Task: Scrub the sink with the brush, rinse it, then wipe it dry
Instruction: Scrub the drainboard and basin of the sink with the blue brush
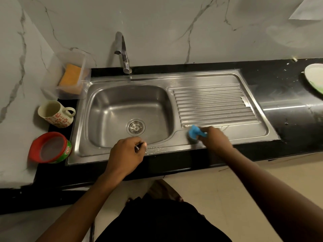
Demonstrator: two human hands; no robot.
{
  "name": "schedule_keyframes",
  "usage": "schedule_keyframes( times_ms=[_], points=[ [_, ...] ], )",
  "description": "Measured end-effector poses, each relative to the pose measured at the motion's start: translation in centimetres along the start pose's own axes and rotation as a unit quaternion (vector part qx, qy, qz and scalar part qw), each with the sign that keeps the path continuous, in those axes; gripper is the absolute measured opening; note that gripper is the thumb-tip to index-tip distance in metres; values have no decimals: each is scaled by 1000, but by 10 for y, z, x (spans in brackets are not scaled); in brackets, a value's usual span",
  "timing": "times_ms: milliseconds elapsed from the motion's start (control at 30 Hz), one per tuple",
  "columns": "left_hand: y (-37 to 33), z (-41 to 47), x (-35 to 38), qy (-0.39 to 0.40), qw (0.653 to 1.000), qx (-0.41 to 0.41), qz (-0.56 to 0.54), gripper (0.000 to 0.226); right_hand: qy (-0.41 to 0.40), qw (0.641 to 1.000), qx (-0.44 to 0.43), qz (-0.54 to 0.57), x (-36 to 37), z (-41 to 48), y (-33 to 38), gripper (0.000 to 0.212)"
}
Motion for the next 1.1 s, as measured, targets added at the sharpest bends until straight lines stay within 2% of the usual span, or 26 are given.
schedule_keyframes(
  times_ms=[67, 167, 267, 367, 500, 600, 667, 767, 833, 933, 1000, 1100],
  points=[
    [0, -2, -1, -2, 1000, -2, -1, 12, -35, 999, 35, -11, -21, 7, -19, 37],
    [0, -6, 5, 12, 1000, -5, 5, 12, -56, 998, 29, 12, -11, 7, 11, 31],
    [-2, -7, 11, 24, 1000, 0, 7, 13, -20, 996, -20, 90, 27, -6, 65, 31],
    [-6, -5, 14, 25, 1000, 5, 7, 13, 40, 993, -73, 88, 54, -22, 95, 45],
    [-5, -5, 12, 20, 1000, 6, 4, 13, 68, 995, -41, 61, 34, -32, 46, 44],
    [-2, -8, 17, 31, 999, 7, 8, 13, 11, 999, 36, 33, -5, -38, -18, 41],
    [-1, -9, 20, 39, 999, 8, 8, 13, -29, 996, 70, 44, -17, -43, -31, 42],
    [-5, -9, 26, 56, 998, 12, 5, 13, -26, 993, 78, 80, 4, -51, 4, 31],
    [-10, -8, 27, 57, 998, 18, 10, 12, 3, 995, 35, 90, 34, -51, 53, 29],
    [-20, -5, 28, 58, 998, 30, 14, 11, 33, 997, -24, 66, 61, -53, 97, 47],
    [-24, -1, 27, 58, 998, 31, 6, 12, 19, 997, -12, 77, 52, -53, 75, 42],
    [-22, 1, 25, 59, 998, 34, 2, 11, -23, 996, 51, 69, 14, -49, -5, 29]
  ],
)
Point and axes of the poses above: each hand's wrist, its own z-axis towards the middle knuckle, its own x-axis out of the palm, y = z × x, the point moved 10 cm from there along z, towards the middle knuckle, and after that the axes turned 9 degrees about -x, right-handed, at the moved point
